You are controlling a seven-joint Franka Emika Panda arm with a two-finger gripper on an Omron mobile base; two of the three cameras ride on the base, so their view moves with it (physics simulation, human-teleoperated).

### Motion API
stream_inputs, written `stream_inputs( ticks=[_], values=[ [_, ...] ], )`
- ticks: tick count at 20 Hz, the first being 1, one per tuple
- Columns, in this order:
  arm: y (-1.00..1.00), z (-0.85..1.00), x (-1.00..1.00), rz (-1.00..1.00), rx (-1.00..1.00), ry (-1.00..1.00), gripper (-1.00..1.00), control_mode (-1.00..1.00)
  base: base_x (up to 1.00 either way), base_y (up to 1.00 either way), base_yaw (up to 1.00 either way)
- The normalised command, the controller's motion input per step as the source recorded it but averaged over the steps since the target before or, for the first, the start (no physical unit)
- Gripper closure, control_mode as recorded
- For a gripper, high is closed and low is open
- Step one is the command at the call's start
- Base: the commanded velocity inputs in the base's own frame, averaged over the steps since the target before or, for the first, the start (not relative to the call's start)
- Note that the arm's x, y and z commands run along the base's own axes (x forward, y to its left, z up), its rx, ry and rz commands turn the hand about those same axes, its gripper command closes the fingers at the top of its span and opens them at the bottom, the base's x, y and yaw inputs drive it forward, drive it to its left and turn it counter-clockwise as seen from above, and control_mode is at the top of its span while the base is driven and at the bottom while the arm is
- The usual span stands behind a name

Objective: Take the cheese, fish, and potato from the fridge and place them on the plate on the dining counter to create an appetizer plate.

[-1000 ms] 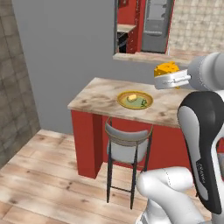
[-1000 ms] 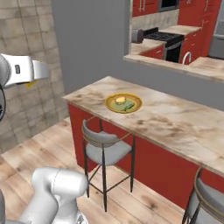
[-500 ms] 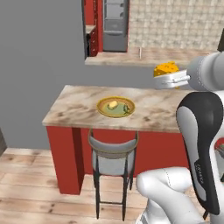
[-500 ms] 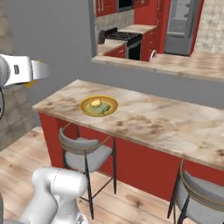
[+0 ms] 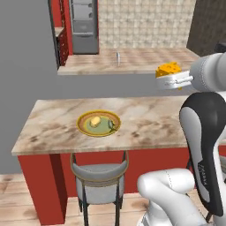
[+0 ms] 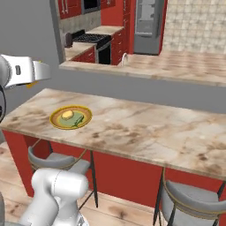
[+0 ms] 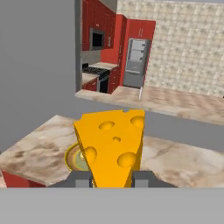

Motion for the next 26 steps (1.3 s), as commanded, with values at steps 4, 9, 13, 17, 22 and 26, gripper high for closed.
stream_inputs(
  ticks=[4, 9, 13, 17, 22, 26],
  values=[
    [0.0, 0.0, 0.0, 0.0, 0.0, 0.0, 1.0, 1.0, 0.78, 0.46, -0.28],
    [0.0, 0.0, 0.0, 0.0, 0.0, 0.0, 1.0, 1.0, 0.65, 0.61, -0.29],
    [0.0, 0.0, 0.0, 0.0, 0.0, 0.0, 1.0, 1.0, 0.53, 0.64, -0.29],
    [0.0, 0.0, 0.0, 0.0, 0.0, 0.0, 1.0, 1.0, 0.35, 0.46, -0.2],
    [0.0, 0.0, 0.0, 0.0, 0.0, 0.0, 1.0, 1.0, 0.31, 0.25, -0.11],
    [0.15, -0.05, 0.02, -0.04, 0.0, 0.02, 1.0, -1.0, 0.0, 0.0, 0.0]
  ],
)
